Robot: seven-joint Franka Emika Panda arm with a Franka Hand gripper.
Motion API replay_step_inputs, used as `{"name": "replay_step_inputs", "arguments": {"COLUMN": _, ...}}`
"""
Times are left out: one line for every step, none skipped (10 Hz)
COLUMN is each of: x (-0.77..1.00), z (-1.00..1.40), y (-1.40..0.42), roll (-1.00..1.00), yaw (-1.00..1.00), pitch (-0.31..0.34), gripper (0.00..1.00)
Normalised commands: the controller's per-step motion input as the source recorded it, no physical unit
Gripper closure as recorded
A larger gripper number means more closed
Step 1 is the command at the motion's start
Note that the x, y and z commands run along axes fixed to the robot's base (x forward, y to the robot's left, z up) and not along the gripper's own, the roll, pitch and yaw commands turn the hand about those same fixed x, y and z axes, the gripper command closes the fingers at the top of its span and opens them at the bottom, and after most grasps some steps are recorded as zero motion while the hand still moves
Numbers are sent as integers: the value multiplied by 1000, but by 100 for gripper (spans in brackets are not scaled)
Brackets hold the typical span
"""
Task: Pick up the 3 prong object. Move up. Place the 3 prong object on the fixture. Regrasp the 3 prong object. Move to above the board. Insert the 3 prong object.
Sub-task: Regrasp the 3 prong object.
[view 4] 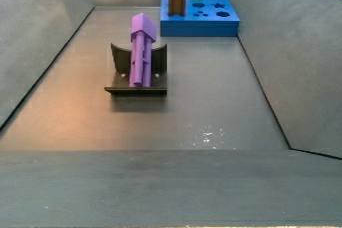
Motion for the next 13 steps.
{"name": "replay_step_inputs", "arguments": {"x": 0, "z": 16, "y": -48, "roll": 1000, "yaw": 34, "pitch": 43, "gripper": 0}}
{"name": "replay_step_inputs", "arguments": {"x": -2, "z": 4, "y": -25, "roll": 1000, "yaw": 34, "pitch": 40, "gripper": 0}}
{"name": "replay_step_inputs", "arguments": {"x": 2, "z": 2, "y": -21, "roll": 1000, "yaw": 34, "pitch": 38, "gripper": 0}}
{"name": "replay_step_inputs", "arguments": {"x": 9, "z": 4, "y": -25, "roll": 1000, "yaw": 34, "pitch": 37, "gripper": 0}}
{"name": "replay_step_inputs", "arguments": {"x": 13, "z": 5, "y": -18, "roll": 1000, "yaw": 35, "pitch": 36, "gripper": 0}}
{"name": "replay_step_inputs", "arguments": {"x": 12, "z": 8, "y": -18, "roll": 1000, "yaw": 36, "pitch": 40, "gripper": 0}}
{"name": "replay_step_inputs", "arguments": {"x": 11, "z": 7, "y": -18, "roll": 1000, "yaw": 36, "pitch": 43, "gripper": 0}}
{"name": "replay_step_inputs", "arguments": {"x": 20, "z": 3, "y": -20, "roll": 1000, "yaw": 38, "pitch": 53, "gripper": 0}}
{"name": "replay_step_inputs", "arguments": {"x": 30, "z": 1, "y": -23, "roll": 1000, "yaw": 39, "pitch": 57, "gripper": 0}}
{"name": "replay_step_inputs", "arguments": {"x": 44, "z": -8, "y": -26, "roll": 1000, "yaw": 42, "pitch": 64, "gripper": 0}}
{"name": "replay_step_inputs", "arguments": {"x": 63, "z": -11, "y": -26, "roll": 1000, "yaw": 45, "pitch": 77, "gripper": 0}}
{"name": "replay_step_inputs", "arguments": {"x": 83, "z": -13, "y": -31, "roll": 1000, "yaw": 50, "pitch": 94, "gripper": 0}}
{"name": "replay_step_inputs", "arguments": {"x": 93, "z": -14, "y": -35, "roll": 1000, "yaw": 54, "pitch": 104, "gripper": 0}}
